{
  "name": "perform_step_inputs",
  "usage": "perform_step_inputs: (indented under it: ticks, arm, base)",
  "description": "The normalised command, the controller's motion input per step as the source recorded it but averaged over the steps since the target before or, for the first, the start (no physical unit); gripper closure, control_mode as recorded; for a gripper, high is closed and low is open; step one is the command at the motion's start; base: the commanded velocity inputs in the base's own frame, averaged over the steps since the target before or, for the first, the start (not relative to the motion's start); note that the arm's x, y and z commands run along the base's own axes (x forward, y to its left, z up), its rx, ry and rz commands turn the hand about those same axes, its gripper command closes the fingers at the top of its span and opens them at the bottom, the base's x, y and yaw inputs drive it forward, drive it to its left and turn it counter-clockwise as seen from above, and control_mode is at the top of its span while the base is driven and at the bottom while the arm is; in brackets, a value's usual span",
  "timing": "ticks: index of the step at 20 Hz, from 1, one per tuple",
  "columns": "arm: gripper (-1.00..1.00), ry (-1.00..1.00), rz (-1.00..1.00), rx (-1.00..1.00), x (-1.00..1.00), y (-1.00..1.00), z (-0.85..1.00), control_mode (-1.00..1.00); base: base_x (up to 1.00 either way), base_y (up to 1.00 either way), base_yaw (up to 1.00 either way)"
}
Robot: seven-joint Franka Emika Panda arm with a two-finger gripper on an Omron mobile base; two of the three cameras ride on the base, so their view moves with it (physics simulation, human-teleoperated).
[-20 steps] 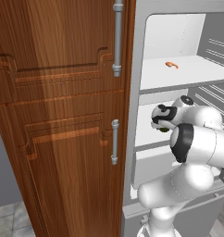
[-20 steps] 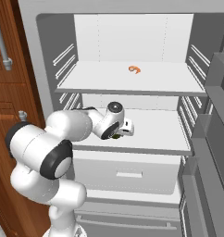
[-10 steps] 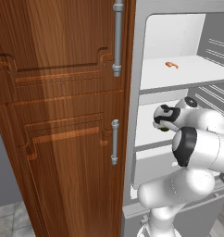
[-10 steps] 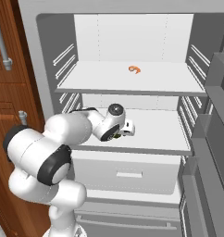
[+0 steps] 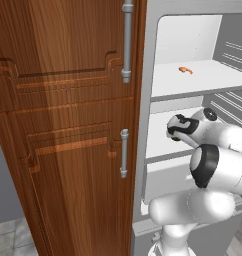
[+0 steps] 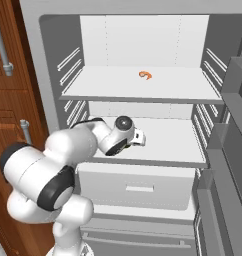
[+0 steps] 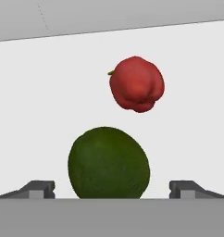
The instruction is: Transport the steak and lime to the fridge. Place the steak on the rack containing meat and place the lime on the rack containing the vegetable, ensuring meats and vegetables are on different racks.
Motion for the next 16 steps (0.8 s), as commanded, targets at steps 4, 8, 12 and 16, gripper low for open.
perform_step_inputs:
  ticks: [4,8,12,16]
  arm:
    - [-1.0,-0.04,-0.01,0.0,-0.3,0.0,0.22,-1.0]
    - [-1.0,-0.01,-0.01,0.0,-0.22,0.0,0.33,-1.0]
    - [-1.0,0.0,-0.01,0.0,-0.23,0.0,0.27,-1.0]
    - [-1.0,0.0,-0.01,0.0,-0.23,0.0,0.3,-1.0]
  base:
    - [0.0,0.0,0.0]
    - [0.0,0.0,0.0]
    - [0.0,0.0,0.0]
    - [0.0,0.0,0.0]
